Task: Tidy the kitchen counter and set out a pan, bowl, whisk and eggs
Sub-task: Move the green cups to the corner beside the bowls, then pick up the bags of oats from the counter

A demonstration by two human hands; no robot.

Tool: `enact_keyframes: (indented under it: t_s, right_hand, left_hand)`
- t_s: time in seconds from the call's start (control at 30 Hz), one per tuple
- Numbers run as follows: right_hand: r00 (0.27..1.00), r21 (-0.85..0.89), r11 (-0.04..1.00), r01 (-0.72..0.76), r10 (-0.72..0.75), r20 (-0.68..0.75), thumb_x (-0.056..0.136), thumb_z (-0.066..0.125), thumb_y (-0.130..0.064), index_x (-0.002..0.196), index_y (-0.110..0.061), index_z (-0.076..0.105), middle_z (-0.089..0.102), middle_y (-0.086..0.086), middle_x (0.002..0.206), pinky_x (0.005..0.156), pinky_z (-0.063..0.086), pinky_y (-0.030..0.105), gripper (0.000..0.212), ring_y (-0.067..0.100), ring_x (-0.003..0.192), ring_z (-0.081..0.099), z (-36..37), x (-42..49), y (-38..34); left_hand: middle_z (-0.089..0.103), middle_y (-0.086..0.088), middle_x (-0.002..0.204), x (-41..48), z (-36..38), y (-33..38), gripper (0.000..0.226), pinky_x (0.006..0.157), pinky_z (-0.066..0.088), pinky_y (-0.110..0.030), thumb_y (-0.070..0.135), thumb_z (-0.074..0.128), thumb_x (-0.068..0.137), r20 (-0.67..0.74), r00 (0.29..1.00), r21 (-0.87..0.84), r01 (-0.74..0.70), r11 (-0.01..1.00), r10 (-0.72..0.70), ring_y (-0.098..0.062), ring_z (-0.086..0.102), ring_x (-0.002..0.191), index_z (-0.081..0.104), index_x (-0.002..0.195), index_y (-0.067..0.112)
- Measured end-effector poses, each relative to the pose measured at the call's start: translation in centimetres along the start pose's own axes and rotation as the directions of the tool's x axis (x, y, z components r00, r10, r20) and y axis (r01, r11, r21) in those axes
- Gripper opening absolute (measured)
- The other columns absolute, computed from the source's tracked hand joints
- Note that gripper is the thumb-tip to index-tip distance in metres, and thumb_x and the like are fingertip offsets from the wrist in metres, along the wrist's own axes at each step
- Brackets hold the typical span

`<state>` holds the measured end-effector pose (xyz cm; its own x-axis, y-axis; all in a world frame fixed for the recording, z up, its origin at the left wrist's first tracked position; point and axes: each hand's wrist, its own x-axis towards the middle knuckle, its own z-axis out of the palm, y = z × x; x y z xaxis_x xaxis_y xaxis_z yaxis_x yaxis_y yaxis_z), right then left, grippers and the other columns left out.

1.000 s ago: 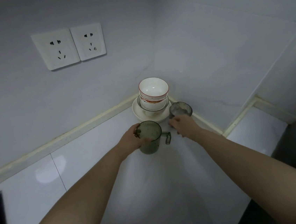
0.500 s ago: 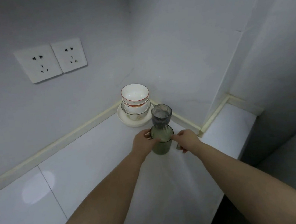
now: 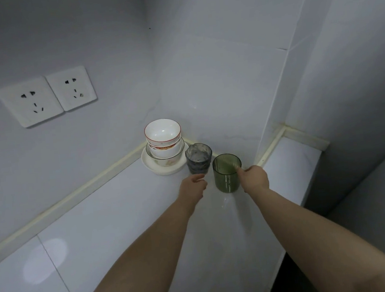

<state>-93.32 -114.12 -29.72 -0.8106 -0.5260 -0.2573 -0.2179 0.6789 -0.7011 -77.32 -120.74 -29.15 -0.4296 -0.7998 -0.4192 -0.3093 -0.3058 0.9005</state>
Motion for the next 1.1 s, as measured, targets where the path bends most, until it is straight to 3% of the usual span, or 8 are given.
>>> enact_keyframes:
  t_s: [0.17, 0.3, 0.43, 0.5, 0.67, 0.83, 1.0, 1.1]
  right_hand:
    - [1.0, -0.024, 1.0, -0.008, 0.008, 0.006, 0.094, 0.051, -0.044, 0.088, 0.0, 0.059, 0.062, 0.015, 0.087, 0.06, 0.042, 0.029, 0.045, 0.029, 0.074, 0.057, -0.2, 0.5, -0.4]
    - [0.992, -0.051, 0.999, -0.017, 0.01, -0.122, 0.096, 0.045, -0.04, 0.115, 0.0, 0.052, 0.049, 0.016, 0.117, 0.071, 0.045, 0.037, 0.045, 0.036, 0.095, 0.058, -0.3, -1.2, -0.6]
    - [0.929, -0.106, 0.974, 0.201, -0.224, -0.295, 0.097, 0.04, -0.025, 0.116, -0.003, 0.053, 0.048, 0.012, 0.119, 0.077, 0.047, 0.04, 0.032, 0.029, 0.102, 0.052, -0.3, -3.5, -1.2]
    - [0.885, -0.153, 0.935, 0.321, -0.354, -0.303, 0.094, 0.043, -0.02, 0.113, -0.004, 0.054, 0.049, 0.011, 0.115, 0.08, 0.047, 0.04, 0.028, 0.026, 0.104, 0.048, 0.0, -4.6, -1.8]
    - [0.743, -0.236, 0.771, 0.592, -0.635, -0.211, 0.085, 0.045, -0.018, 0.095, 0.0, 0.059, 0.056, 0.016, 0.098, 0.075, 0.045, 0.041, 0.025, 0.034, 0.095, 0.052, 1.2, -7.8, -3.5]
    - [0.622, -0.274, 0.62, 0.735, -0.778, -0.092, 0.075, 0.036, -0.028, 0.093, 0.0, 0.062, 0.06, 0.016, 0.092, 0.069, 0.048, 0.039, 0.042, 0.036, 0.083, 0.057, 2.8, -12.1, -5.3]
    - [0.51, -0.289, 0.475, 0.831, -0.858, 0.057, 0.081, 0.056, -0.021, 0.114, -0.001, 0.059, 0.057, 0.016, 0.111, 0.087, 0.044, 0.045, 0.039, 0.037, 0.102, 0.055, 4.4, -17.9, -7.3]
    - [0.475, -0.317, 0.405, 0.857, -0.86, 0.186, 0.091, 0.05, -0.029, 0.135, -0.006, 0.043, 0.043, 0.013, 0.137, 0.108, 0.029, 0.042, 0.05, 0.031, 0.128, 0.038, 5.3, -21.6, -8.4]
  left_hand:
    - [0.059, -0.01, 0.102, 0.0, -1.0, 0.4, 0.037, 0.078, 0.044, -0.032, 0.005, 0.052, 0.09, -0.025, 1.0, 0.014, -0.006, 1.0, 0.006, -0.021, 0.054, 0.093, 0.057, 0.126, 0.009]
    - [0.06, -0.008, 0.101, -0.4, -1.7, 0.8, 0.034, 0.079, 0.046, -0.032, 0.005, 0.051, 0.09, -0.064, 0.997, 0.059, -0.041, 0.997, 0.044, -0.021, 0.057, 0.094, 0.06, 0.122, 0.01]
    - [0.063, -0.008, 0.115, -1.7, -2.7, 1.1, 0.036, 0.084, 0.047, -0.032, 0.006, 0.049, 0.09, -0.1, 0.975, 0.234, -0.168, 0.958, 0.196, -0.022, 0.06, 0.102, 0.059, 0.124, 0.01]
    - [0.061, -0.008, 0.125, -2.6, -3.5, 1.1, 0.037, 0.087, 0.044, -0.028, 0.008, 0.05, 0.091, -0.108, 0.954, 0.364, -0.223, 0.904, 0.279, -0.021, 0.058, 0.109, 0.057, 0.127, 0.012]
    - [0.039, -0.004, 0.147, -6.1, -6.0, 0.8, 0.044, 0.104, 0.032, -0.026, 0.017, 0.052, 0.094, -0.057, 0.853, 0.699, -0.337, 0.631, 0.519, -0.021, 0.04, 0.132, 0.046, 0.138, 0.014]
    - [0.011, -0.007, 0.159, -10.5, -9.5, -0.1, 0.059, 0.115, 0.019, -0.033, 0.027, 0.049, 0.095, -0.07, 0.781, 0.873, -0.253, 0.417, 0.621, -0.024, 0.016, 0.145, 0.027, 0.148, 0.017]
    - [0.002, -0.01, 0.16, -15.6, -13.5, -1.6, 0.061, 0.119, 0.011, -0.043, 0.027, 0.044, 0.096, -0.105, 0.741, 0.944, -0.136, 0.301, 0.663, -0.025, 0.005, 0.147, 0.02, 0.151, 0.016]
    - [-0.003, -0.009, 0.16, -18.6, -15.8, -2.8, 0.062, 0.117, 0.004, -0.045, 0.028, 0.041, 0.097, -0.138, 0.728, 0.958, -0.073, 0.276, 0.671, -0.024, -0.002, 0.147, 0.015, 0.151, 0.017]
